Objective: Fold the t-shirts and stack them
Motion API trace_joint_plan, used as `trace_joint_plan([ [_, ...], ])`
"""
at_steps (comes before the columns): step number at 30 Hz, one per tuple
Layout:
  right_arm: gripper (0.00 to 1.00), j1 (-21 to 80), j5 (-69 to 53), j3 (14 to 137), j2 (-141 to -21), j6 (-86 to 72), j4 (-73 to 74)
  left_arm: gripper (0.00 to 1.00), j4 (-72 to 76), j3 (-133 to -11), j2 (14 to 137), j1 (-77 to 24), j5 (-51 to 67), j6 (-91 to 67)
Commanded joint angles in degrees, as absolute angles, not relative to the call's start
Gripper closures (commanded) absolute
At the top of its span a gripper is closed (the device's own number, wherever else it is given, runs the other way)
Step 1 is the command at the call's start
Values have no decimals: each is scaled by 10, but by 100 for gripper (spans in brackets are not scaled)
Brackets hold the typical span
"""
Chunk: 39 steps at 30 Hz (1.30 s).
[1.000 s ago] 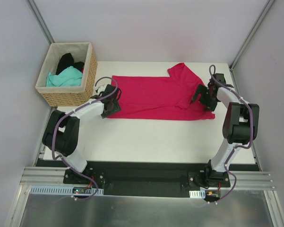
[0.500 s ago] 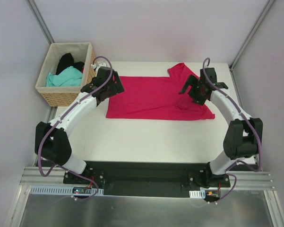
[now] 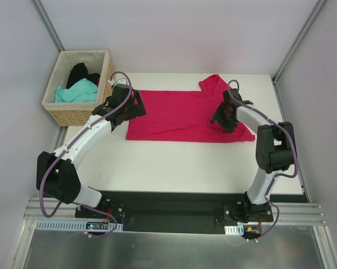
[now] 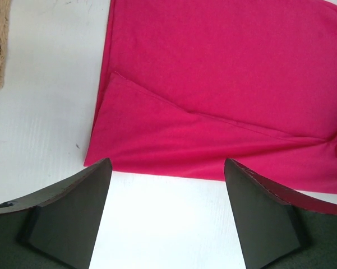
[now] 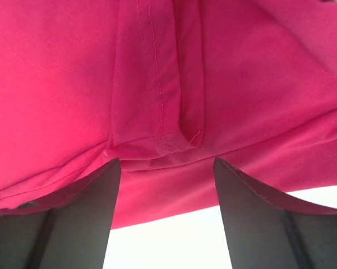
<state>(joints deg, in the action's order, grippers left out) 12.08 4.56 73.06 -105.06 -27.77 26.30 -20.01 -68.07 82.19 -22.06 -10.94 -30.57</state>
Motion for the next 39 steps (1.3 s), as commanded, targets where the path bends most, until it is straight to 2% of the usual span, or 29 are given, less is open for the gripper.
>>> trace_joint_plan([
  [1,33,130,83,760,-1063,-291,263,19,-202,-665,788,-217,-108,-293],
  [5,48,134,98,766,-1067,-291,266,18,-203,-658,780,-210,-106,-291],
  [11,49,137,125,790,-1076,-272,282,18,-205,-653,771,-204,-104,-291],
  [21,58,140,128,800,-1105,-267,294,18,-205,-642,763,-197,-98,-299],
  [22,62,140,131,800,-1105,-265,296,18,-205,-641,762,-197,-97,-300],
  [23,72,140,134,800,-1105,-259,297,18,-206,-641,762,-197,-97,-300],
  [24,78,140,142,802,-1103,-258,299,18,-205,-641,763,-197,-96,-300],
  [25,89,139,146,804,-1101,-252,301,18,-204,-641,760,-196,-96,-300],
  [28,99,142,156,822,-1098,-230,302,18,-205,-640,758,-196,-97,-300],
  [39,99,170,156,961,-1200,-100,362,18,-204,-633,758,-196,-95,-306],
])
